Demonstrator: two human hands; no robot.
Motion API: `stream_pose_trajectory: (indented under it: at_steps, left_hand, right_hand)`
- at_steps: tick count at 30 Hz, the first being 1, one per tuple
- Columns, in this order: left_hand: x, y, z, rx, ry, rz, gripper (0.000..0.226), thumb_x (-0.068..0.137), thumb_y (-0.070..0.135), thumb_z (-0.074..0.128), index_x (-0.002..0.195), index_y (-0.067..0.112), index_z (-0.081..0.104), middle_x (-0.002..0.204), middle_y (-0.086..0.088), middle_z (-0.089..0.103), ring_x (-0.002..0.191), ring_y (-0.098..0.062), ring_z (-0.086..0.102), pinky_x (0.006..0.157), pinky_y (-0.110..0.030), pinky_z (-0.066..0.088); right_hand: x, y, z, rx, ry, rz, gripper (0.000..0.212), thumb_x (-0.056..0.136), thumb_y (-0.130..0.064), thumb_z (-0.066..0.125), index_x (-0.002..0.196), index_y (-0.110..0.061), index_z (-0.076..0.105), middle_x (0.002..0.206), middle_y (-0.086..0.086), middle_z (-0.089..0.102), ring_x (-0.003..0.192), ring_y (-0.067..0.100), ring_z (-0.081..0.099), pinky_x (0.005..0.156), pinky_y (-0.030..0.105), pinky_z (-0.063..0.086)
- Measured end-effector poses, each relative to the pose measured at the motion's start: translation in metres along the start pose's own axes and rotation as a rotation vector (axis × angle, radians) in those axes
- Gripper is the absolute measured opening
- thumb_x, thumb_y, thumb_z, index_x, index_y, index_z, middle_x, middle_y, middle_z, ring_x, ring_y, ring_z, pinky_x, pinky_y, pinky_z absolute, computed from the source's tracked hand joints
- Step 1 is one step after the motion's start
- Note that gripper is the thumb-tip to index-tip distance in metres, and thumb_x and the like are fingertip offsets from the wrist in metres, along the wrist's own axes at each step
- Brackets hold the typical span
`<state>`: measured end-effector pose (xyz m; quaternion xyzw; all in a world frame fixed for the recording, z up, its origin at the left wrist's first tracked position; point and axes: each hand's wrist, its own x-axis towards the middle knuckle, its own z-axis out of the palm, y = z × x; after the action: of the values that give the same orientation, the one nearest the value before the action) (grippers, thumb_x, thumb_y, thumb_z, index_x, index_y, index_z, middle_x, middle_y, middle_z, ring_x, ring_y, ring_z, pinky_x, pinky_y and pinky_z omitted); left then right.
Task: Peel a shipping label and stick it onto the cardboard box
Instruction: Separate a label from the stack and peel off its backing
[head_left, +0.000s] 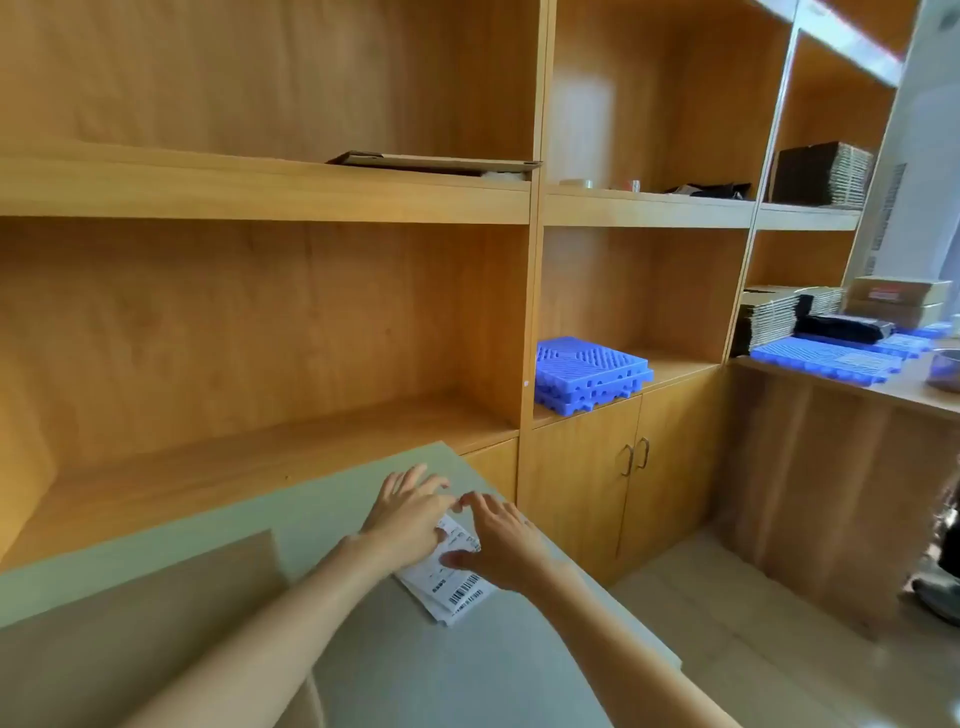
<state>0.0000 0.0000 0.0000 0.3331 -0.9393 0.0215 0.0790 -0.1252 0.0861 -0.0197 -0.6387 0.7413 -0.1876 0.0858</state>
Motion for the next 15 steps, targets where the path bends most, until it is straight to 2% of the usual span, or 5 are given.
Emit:
stream_pose_trajectory:
  at_steps: [4,7,9,15]
  left_hand:
    - [0.013,-0.001,0.027,-0.006,-0.195,-0.079,0.062,0.090,0.003,0.047,0.145,0.029,0.037,0.161,0.003,0.016,0.149,-0.028,-0.003,0.119,-0.051,-0.002]
    - [0.023,-0.012,0.038,-0.099,-0.261,-0.125,0.060,0.094,0.020,0.052,0.147,0.034,0.030,0.162,0.005,0.010,0.149,-0.029,-0.005,0.117,-0.052,-0.002]
    - [0.024,-0.018,0.040,-0.127,-0.296,-0.149,0.060,0.094,0.032,0.053,0.148,0.035,0.027,0.162,0.007,0.008,0.149,-0.029,-0.004,0.117,-0.051,-0.001]
    - [0.023,-0.019,0.041,-0.185,-0.321,-0.205,0.065,0.093,0.042,0.057,0.149,0.034,0.025,0.162,0.007,0.010,0.149,-0.029,-0.002,0.117,-0.050,0.002]
  right_hand:
    - [0.004,0.011,0.026,0.010,-0.057,0.074,0.079,0.079,-0.056,0.069,0.139,-0.017,0.035,0.144,0.002,0.045,0.133,0.024,0.039,0.105,0.041,0.035]
    - [0.014,0.016,0.027,0.040,-0.032,0.085,0.070,0.080,-0.050,0.070,0.135,-0.018,0.039,0.138,0.002,0.051,0.128,0.023,0.044,0.101,0.038,0.036]
    - [0.020,0.015,0.024,0.031,-0.047,0.065,0.072,0.078,-0.048,0.073,0.136,-0.019,0.041,0.136,0.003,0.052,0.126,0.024,0.046,0.099,0.038,0.038]
    - [0.026,0.012,0.023,-0.007,-0.050,0.055,0.073,0.077,-0.046,0.076,0.137,-0.023,0.042,0.133,0.001,0.059,0.121,0.024,0.054,0.096,0.037,0.039]
